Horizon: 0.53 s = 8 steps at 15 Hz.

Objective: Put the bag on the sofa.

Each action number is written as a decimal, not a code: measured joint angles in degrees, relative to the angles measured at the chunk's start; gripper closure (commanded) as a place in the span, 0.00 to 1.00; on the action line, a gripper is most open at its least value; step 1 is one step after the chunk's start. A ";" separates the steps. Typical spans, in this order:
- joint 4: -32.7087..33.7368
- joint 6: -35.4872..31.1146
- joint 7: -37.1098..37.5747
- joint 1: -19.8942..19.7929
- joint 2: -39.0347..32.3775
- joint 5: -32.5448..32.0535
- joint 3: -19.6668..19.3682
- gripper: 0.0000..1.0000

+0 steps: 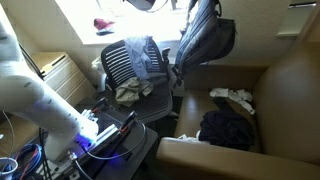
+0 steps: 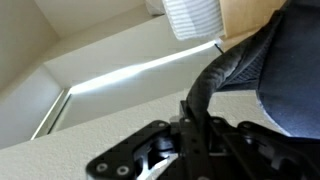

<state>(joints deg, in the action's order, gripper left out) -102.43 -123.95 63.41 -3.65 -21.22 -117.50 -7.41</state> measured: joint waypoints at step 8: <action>10.86 7.44 -10.82 -7.09 -5.38 0.54 -1.41 0.98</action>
<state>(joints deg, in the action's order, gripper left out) -91.57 -116.51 52.59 -10.74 -26.59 -116.95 -8.83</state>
